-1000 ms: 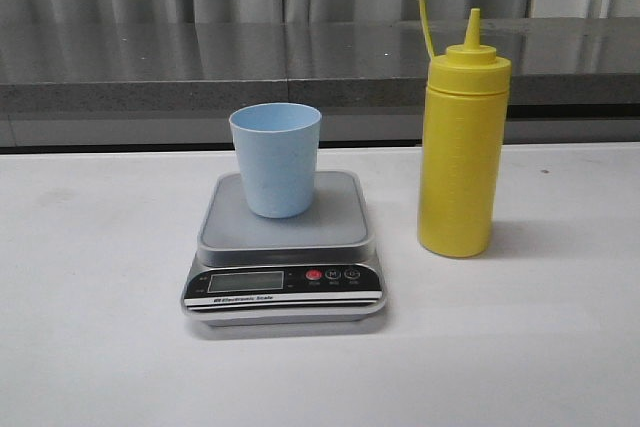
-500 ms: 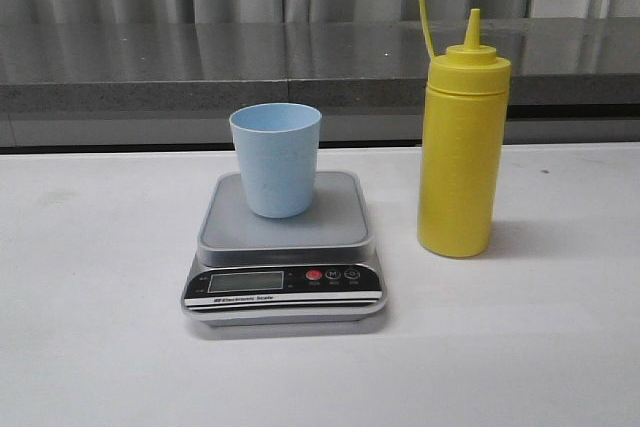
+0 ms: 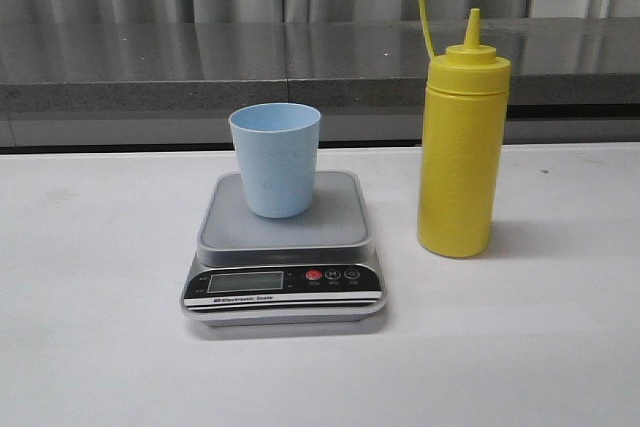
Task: Pour seasoning into cup on scale with both arms
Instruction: 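Move the right gripper toward the yellow squeeze bottle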
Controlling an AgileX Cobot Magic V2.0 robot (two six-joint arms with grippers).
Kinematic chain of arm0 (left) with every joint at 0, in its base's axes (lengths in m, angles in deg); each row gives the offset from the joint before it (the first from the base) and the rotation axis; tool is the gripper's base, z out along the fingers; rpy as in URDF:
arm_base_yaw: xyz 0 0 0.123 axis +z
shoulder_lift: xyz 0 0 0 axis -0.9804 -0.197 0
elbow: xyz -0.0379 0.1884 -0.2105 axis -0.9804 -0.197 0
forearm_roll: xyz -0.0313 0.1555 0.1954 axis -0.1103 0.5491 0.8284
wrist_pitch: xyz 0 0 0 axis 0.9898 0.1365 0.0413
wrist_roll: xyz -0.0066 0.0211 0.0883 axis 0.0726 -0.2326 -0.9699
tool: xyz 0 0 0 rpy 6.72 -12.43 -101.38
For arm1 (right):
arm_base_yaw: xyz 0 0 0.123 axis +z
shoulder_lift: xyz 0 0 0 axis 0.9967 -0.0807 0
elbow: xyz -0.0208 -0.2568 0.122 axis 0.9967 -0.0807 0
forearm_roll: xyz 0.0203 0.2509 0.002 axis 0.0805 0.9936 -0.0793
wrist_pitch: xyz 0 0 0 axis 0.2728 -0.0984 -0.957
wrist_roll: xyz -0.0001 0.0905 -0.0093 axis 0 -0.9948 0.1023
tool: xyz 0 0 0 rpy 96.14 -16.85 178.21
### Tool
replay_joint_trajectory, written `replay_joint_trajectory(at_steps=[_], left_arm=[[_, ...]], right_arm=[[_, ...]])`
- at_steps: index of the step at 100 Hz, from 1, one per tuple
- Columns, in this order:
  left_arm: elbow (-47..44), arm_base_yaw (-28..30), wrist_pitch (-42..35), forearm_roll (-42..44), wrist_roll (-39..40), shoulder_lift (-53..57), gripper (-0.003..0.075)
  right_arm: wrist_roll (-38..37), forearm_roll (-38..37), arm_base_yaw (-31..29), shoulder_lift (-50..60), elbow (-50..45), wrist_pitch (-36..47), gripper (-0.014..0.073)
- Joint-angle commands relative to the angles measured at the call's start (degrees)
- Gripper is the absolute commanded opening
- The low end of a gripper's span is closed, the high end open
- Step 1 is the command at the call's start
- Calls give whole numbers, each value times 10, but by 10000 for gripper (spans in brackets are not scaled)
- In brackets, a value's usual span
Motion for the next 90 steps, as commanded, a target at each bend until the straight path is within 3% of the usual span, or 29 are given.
replay_joint_trajectory(at_steps=[1,21,43,75,90], left_arm=[[16,0,-41,-2,-1,-6,-18],[16,0,-41,-2,-1,-6,-18],[16,0,-41,-2,-1,-6,-18],[16,0,-41,-2,-1,-6,-18],[16,0,-41,-2,-1,-6,-18]], right_arm=[[7,-4,-3,9,0,48,-120],[7,-4,-3,9,0,72,-120],[-24,28,-3,4,13,200,-120],[-40,32,-3,-107,174,11,-120],[-40,32,-2,-193,267,-38,-120]])
